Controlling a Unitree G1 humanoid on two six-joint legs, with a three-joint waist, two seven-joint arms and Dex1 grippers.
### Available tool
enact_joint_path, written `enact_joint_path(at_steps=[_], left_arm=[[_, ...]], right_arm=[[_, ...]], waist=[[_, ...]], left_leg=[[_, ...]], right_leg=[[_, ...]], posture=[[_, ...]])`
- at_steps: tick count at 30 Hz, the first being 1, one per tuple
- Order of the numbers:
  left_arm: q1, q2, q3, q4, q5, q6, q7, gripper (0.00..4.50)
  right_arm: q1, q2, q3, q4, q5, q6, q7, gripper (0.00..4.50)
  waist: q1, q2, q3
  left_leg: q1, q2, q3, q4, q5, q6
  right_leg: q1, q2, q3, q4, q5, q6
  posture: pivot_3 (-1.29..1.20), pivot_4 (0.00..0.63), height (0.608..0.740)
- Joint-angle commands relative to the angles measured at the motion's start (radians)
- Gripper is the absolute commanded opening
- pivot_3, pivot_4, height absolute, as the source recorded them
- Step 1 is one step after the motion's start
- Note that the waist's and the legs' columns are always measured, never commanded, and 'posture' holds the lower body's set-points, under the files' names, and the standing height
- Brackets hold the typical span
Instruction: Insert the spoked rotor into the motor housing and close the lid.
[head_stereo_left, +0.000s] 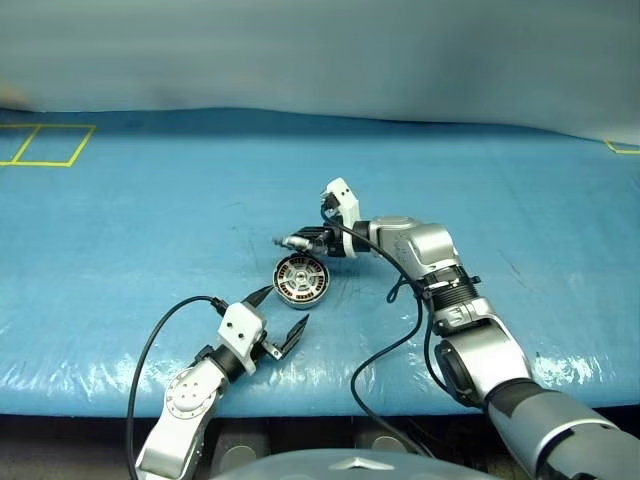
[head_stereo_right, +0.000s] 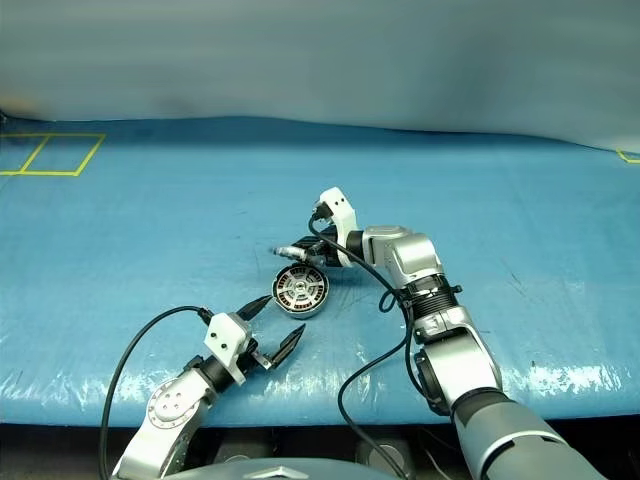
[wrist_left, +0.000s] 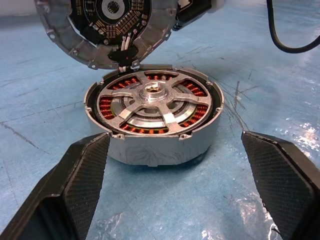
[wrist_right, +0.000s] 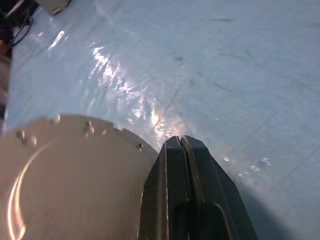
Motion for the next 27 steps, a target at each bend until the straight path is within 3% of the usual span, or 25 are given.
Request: enact_joint_path(at_steps=[1, 10, 16, 20, 27], left_arm=[[-0.007, -0.014, -0.022, -0.016, 0.008, -0.028, 0.007, 4.50], [0.002, -0.012, -0.029, -0.017, 0.009, -0.025, 0.012, 4.50], [0.003, -0.005, -0.027, -0.020, 0.004, -0.020, 0.006, 4.50], [0.001, 0.004, -0.029, -0.024, -0.003, -0.014, -0.004, 4.50], [-0.004, 0.026, -0.008, -0.032, 0.000, -0.020, -0.007, 4.50]], right_arm=[[-0.046, 0.022, -0.002, 0.006, 0.047, 0.026, 0.089, 0.05], [-0.010, 0.018, 0.019, -0.052, 0.037, 0.040, 0.111, 0.05], [0.145, 0.087, -0.138, -0.190, 0.102, 0.143, -0.128, 0.05], [0.293, 0.112, -0.136, -0.341, 0.133, 0.206, -0.206, 0.05], [0.426, 0.107, -0.089, -0.552, 0.158, 0.234, -0.287, 0.05]], waist=[[-0.001, 0.001, 0.001], [0.000, 0.002, 0.001], [0.002, 0.001, 0.001], [0.002, 0.003, 0.000], [-0.003, 0.005, -0.002]], left_leg=[[0.000, 0.000, 0.000, 0.000, 0.000, 0.000], [0.000, 0.000, 0.000, 0.000, 0.000, 0.000], [0.000, 0.000, 0.000, 0.000, 0.000, 0.000], [0.000, 0.000, 0.000, 0.000, 0.000, 0.000], [0.002, 0.000, 0.000, 0.001, 0.000, 0.000]], right_leg=[[0.000, 0.000, 0.000, 0.000, 0.000, 0.000], [0.000, 0.000, 0.000, 0.000, 0.000, 0.000], [0.000, 0.000, 0.000, 0.000, 0.000, 0.000], [0.000, 0.000, 0.000, 0.000, 0.000, 0.000], [0.001, 0.000, 0.000, 0.001, 0.000, 0.000]], posture=[[0.00, 0.150, 0.740], [0.00, 0.150, 0.740], [0.00, 0.150, 0.740], [0.00, 0.150, 0.740], [0.00, 0.150, 0.740]])
